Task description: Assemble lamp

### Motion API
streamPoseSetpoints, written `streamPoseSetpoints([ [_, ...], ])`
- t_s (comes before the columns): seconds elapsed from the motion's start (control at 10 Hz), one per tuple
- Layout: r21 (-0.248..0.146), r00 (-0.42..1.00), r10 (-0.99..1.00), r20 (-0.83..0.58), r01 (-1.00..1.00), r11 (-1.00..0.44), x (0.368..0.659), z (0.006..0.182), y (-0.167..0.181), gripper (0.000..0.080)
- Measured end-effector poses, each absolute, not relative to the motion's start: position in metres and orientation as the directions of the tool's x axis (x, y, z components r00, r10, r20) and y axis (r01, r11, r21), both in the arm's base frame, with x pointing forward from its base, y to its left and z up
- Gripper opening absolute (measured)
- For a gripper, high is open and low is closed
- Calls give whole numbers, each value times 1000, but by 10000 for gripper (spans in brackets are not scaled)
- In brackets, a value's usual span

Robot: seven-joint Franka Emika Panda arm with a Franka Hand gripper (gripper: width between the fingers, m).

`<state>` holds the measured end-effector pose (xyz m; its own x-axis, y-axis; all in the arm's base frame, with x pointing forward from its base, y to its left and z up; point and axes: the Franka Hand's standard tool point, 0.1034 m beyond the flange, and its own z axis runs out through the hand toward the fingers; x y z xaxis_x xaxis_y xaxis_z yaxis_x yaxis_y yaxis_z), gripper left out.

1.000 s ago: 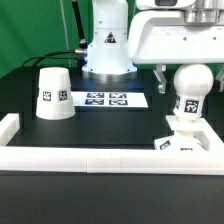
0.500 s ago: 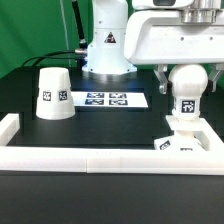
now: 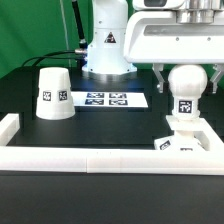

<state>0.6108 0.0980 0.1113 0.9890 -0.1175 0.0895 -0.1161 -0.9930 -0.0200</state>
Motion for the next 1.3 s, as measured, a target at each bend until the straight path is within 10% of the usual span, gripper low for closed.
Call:
streamPoseSetpoints([
  [1.3, -41, 367, -930, -1, -929, -367, 609, 109, 97, 576],
])
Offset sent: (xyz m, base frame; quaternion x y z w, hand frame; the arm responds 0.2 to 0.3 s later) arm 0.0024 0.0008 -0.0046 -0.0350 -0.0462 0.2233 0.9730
